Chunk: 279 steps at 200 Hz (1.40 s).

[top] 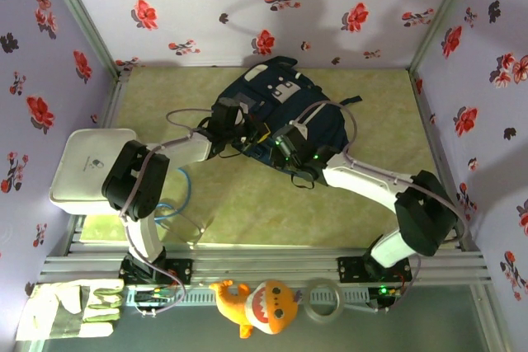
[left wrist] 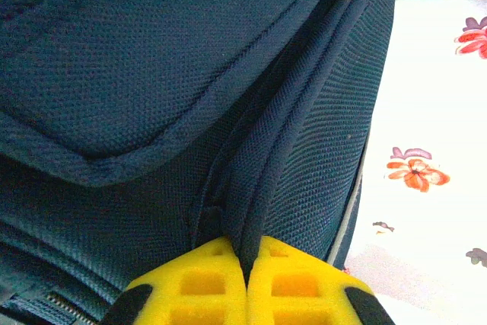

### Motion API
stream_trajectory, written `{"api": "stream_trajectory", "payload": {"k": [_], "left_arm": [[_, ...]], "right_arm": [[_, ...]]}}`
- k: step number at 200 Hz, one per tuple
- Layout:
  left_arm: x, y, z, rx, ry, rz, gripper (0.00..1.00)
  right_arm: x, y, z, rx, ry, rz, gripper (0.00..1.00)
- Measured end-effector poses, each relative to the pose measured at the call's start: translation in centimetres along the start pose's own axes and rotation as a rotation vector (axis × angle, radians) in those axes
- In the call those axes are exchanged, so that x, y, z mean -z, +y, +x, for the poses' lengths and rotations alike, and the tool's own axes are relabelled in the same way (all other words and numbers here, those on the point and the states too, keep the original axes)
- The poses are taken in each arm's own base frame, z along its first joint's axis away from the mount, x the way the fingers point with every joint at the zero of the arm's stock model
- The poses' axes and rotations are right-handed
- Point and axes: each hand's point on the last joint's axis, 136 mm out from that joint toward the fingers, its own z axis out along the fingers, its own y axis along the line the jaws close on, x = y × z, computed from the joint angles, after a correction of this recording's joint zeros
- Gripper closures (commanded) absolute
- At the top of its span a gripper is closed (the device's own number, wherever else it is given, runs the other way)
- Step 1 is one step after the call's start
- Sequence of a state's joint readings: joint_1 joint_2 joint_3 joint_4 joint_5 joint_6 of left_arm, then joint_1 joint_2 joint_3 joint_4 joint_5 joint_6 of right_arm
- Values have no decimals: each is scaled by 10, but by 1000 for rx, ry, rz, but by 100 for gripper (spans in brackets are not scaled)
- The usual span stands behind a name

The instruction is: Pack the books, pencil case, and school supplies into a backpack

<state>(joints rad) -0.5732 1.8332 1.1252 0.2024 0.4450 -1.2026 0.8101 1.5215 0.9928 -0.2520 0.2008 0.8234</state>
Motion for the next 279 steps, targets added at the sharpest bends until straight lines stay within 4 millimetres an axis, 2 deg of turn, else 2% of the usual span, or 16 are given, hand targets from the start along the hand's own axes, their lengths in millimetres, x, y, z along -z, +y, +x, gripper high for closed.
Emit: {"api": "stream_trajectory", "payload": {"k": [46,108,175,206,245,279], "left_arm": [[0,0,0,0,0,0,100],[0,-1,0,-2,-1,3,100],[0,-2,0,-5,-1,6,100],[0,-1,-2,-7,-5,7,100],[3,0,-5,-11,6,12,100],[3,-1,-1,-26,27,19,100]], "right_arm": [[-13,-11,2,13,-7,62,75],[-25,-8,-1,28,-7,92,78],[-25,-10,-3,56,-18,124,95],[-16,-15,-4,54,-35,132,98],[7,-44,0,28,-70,188,98],[17,-59,-2,5,-95,214,98]]}}
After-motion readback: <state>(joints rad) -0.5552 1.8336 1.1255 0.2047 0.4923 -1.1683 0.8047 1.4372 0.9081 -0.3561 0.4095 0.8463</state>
